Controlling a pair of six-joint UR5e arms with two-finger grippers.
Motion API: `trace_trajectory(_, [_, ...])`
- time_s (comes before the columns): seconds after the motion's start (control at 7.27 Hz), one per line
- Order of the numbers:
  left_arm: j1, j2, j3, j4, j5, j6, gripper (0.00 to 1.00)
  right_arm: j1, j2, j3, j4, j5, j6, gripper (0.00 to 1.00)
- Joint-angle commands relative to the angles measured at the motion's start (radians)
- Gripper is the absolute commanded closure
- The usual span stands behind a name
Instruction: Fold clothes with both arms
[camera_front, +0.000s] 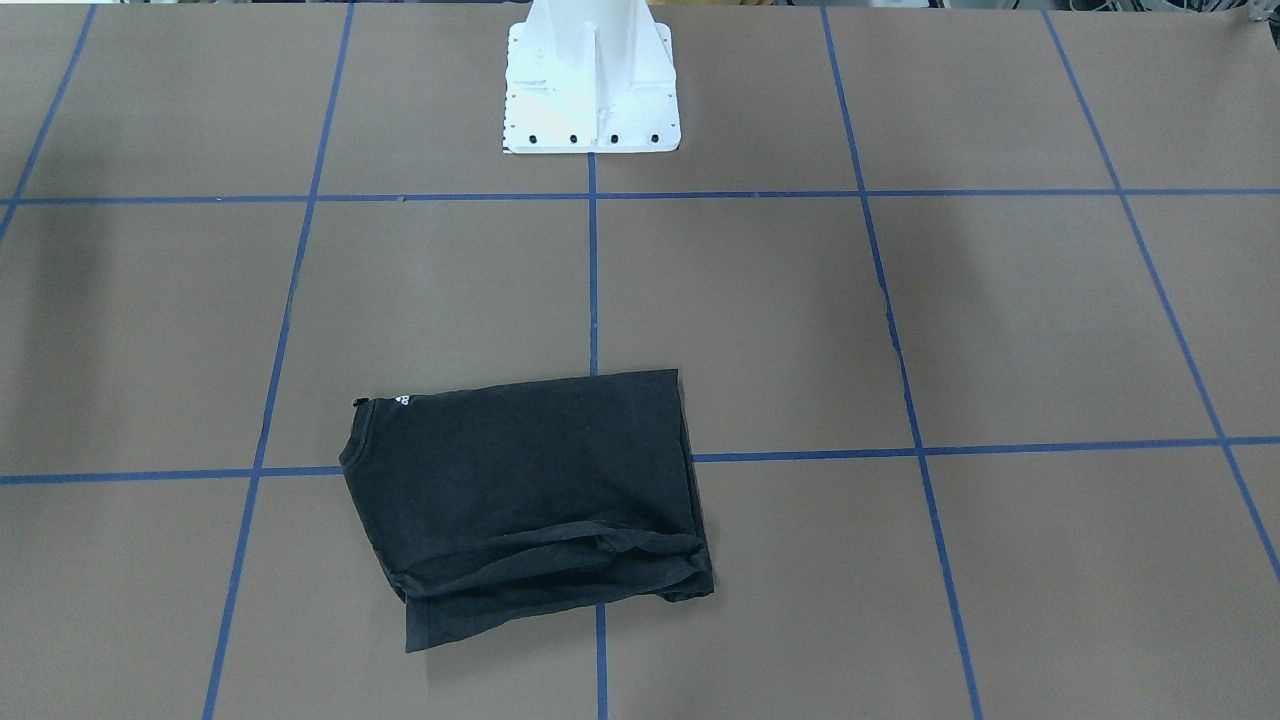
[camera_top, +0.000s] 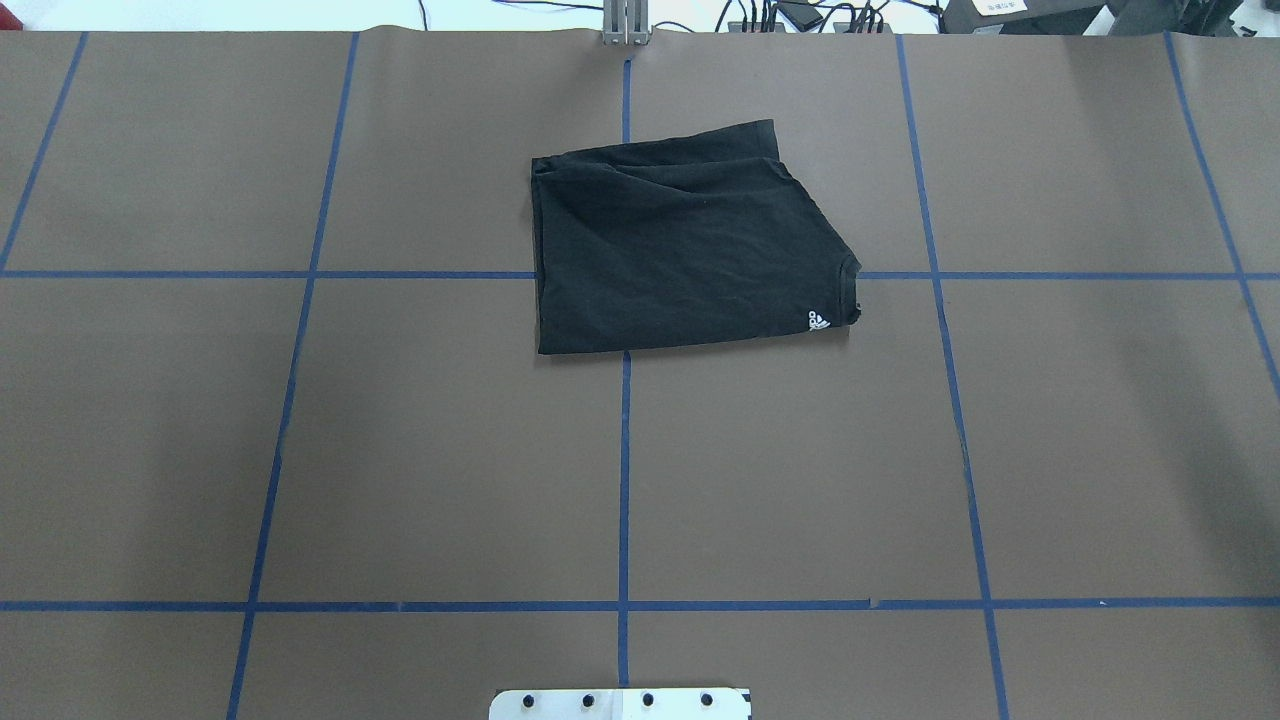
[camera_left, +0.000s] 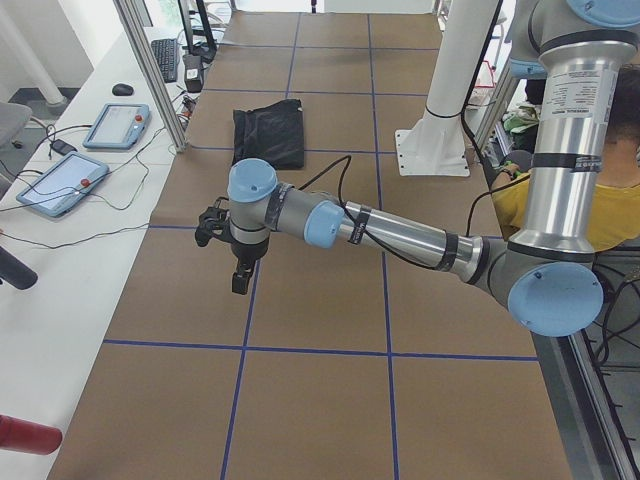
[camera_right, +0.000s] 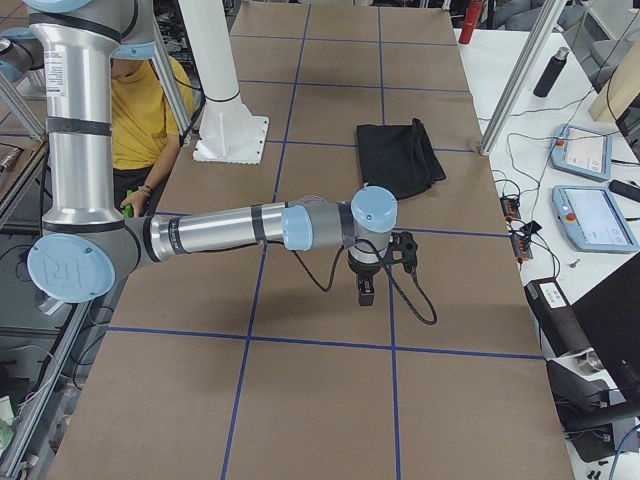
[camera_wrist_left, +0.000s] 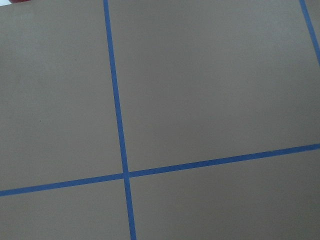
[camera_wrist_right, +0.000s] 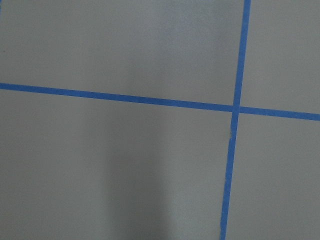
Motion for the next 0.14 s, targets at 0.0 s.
trace_trajectory(0.0, [0.0,-0.015,0.039,0.0,-0.001,0.0,0.0,0.0,0.001,0.0,0.0,-0.001,0.0,0.0])
